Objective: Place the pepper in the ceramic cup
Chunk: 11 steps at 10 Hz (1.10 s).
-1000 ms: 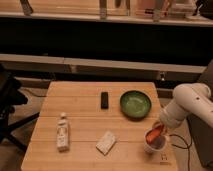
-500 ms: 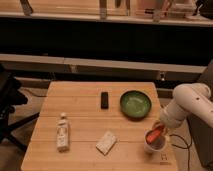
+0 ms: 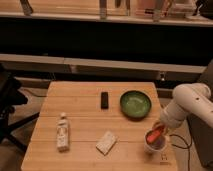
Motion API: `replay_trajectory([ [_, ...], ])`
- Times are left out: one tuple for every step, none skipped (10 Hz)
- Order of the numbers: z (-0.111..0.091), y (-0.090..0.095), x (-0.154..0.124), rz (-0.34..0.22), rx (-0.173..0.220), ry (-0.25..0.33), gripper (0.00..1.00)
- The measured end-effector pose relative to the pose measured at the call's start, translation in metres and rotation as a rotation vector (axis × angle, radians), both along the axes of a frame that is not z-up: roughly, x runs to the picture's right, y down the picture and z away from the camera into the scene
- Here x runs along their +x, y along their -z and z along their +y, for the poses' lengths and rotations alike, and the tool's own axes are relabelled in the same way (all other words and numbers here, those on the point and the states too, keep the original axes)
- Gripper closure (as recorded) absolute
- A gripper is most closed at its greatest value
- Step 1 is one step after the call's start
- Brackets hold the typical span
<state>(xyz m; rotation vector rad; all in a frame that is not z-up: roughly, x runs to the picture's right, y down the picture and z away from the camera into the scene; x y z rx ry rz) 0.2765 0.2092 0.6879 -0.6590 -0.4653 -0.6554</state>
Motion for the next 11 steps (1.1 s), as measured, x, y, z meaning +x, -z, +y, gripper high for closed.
replay_trajectory([
  [0.0002,0.0001,0.0001,-0.001,0.000,0.001,0.65],
  [0.0003,0.0003,0.0003,-0.001,0.000,0.003,0.61],
  [0.0003,0.0005,0.0003,-0.002,0.000,0.006,0.60],
  [0.0001,0.0006,0.0016,0.000,0.000,0.012,0.55],
  [-0.0002,0.0013,0.0015,-0.002,0.000,0.014,0.46],
  [-0.0001,0.0015,0.0013,-0.004,0.000,0.015,0.41],
  [0.0007,0.0018,0.0014,-0.006,-0.001,0.017,0.41],
  [0.0011,0.0019,0.0016,-0.007,-0.001,0.019,0.48],
  [0.0016,0.0020,0.0018,-0.008,-0.001,0.021,0.56],
  [0.0019,0.0022,0.0021,-0.008,0.000,0.023,0.62],
  [0.0025,0.0027,0.0033,-0.007,-0.001,0.025,0.62],
])
